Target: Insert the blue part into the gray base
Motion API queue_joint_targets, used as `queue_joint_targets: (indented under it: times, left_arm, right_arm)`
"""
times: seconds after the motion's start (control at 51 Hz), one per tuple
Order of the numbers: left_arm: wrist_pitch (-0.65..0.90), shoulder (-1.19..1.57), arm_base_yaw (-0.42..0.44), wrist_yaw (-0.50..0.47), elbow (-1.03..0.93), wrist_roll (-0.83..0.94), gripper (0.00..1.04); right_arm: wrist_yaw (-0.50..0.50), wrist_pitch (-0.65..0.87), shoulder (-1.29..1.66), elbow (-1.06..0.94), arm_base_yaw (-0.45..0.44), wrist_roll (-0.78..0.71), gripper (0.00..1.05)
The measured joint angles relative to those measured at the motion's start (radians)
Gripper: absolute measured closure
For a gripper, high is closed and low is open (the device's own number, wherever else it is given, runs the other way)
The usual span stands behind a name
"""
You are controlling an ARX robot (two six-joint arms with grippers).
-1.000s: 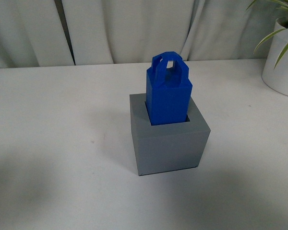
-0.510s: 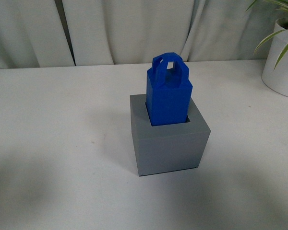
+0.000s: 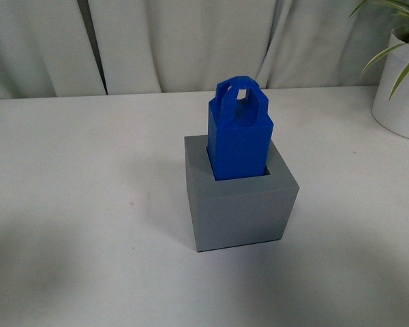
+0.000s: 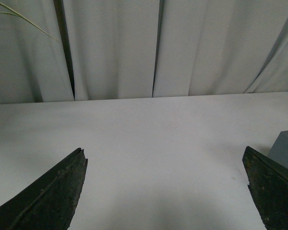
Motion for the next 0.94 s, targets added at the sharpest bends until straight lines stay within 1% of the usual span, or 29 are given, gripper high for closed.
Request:
queue_joint_targets:
  times: [0.941]
  left_arm:
    - [0.000, 0.000, 0.000, 0.000, 0.000, 0.000, 0.06]
  right_arm:
    - [0.000, 0.000, 0.000, 0.000, 0.000, 0.000, 0.07]
